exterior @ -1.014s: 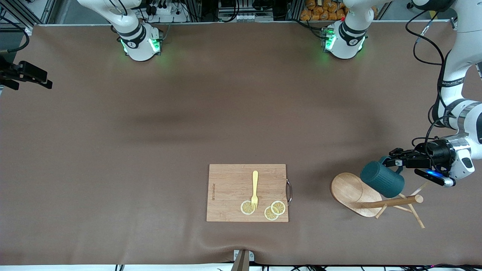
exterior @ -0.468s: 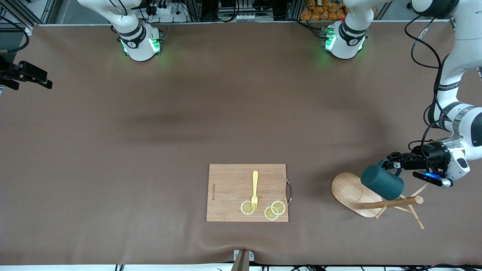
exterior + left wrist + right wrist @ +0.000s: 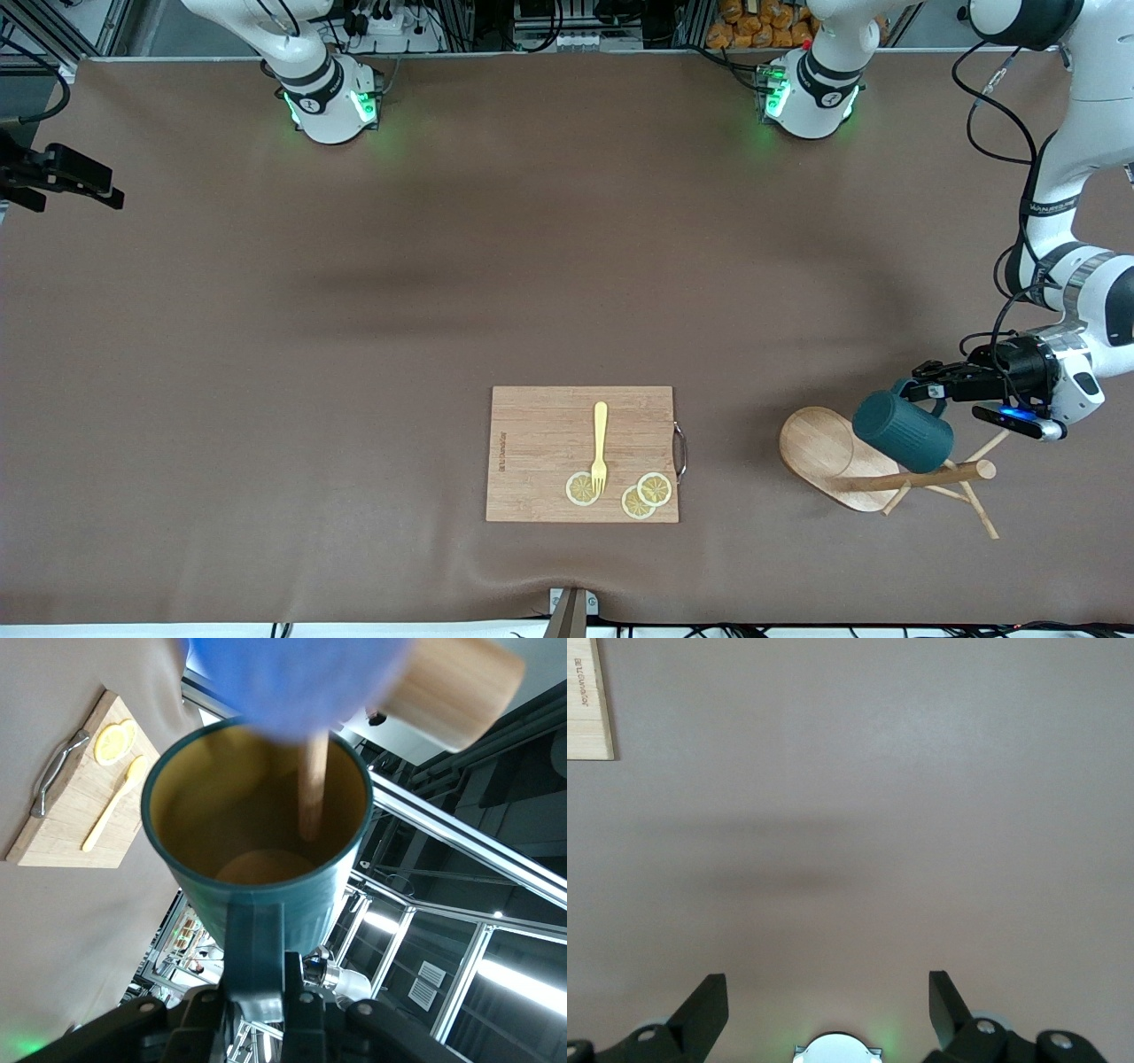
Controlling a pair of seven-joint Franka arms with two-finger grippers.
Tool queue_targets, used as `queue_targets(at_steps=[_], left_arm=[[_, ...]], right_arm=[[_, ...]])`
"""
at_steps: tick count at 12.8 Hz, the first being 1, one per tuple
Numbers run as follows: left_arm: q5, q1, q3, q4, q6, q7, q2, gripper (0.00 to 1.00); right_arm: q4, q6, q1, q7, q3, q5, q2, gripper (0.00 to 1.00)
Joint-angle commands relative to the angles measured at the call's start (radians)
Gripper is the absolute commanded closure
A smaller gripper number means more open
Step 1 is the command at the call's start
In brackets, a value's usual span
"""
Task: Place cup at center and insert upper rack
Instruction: 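Lower the mug handle onto a stand peg with the left gripper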
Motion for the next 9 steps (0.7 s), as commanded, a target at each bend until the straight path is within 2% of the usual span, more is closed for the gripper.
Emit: queue_targets(at_steps=[1, 9], left_arm=[[-0.051, 0.021, -0.009, 0.016, -0.019, 0.027, 0.03, 1.0], [-0.079, 0.03, -0.011, 0.016, -0.05, 0.046, 0.061, 1.0]], right_arm=[[0.007, -0.009, -0.005, -0.007, 0.002, 0.003, -0.002, 0.0], [0.017, -0.009, -0.01, -0.007, -0.001, 0.001, -0.002, 0.0]])
